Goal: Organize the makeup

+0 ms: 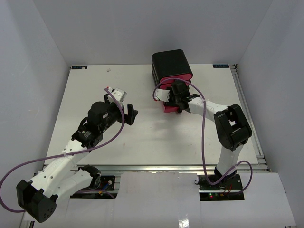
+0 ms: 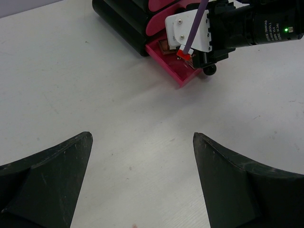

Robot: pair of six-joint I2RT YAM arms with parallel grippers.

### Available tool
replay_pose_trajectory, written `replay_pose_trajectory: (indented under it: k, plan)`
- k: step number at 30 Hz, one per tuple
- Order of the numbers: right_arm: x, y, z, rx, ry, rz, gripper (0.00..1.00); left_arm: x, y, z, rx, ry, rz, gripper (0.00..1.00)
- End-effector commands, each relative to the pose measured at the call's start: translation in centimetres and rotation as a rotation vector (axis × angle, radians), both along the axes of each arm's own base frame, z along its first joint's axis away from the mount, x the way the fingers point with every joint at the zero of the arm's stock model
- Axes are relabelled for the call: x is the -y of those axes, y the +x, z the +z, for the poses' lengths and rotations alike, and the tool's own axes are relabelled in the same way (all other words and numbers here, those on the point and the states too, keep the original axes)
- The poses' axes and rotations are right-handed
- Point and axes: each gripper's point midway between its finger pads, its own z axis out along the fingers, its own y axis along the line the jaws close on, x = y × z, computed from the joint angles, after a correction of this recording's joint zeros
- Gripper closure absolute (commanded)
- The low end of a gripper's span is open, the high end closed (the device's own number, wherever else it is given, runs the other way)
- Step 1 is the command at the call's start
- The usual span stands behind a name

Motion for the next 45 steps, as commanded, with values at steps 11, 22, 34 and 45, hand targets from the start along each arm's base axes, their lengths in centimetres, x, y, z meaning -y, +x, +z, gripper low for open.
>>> replay_pose_trajectory:
  k: [11,22,34,45]
  plan:
    - [-0.7,2.2,3.5,0.119,0.042,-0.004,0.23,-0.4,0.0,0.5,0.024,-0.005,0.009,0.02]
    - [-2.1,-1.5,8.3,0.047,0.195,0.079,0.23,-0.4,0.0,0.6,0.024,-0.007,0.009,0.02]
    - [-0.7,-6.7,11.0,-0.158,0.454,0.176,0.15,-0.3,0.0,0.6,0.024,-0.008,0.007,0.02]
    - [3.2,-4.9,10.3,-0.449,0.743,0.149,0.3,0.0,0.0,0.1,0.012,-0.005,-0.01,0.02]
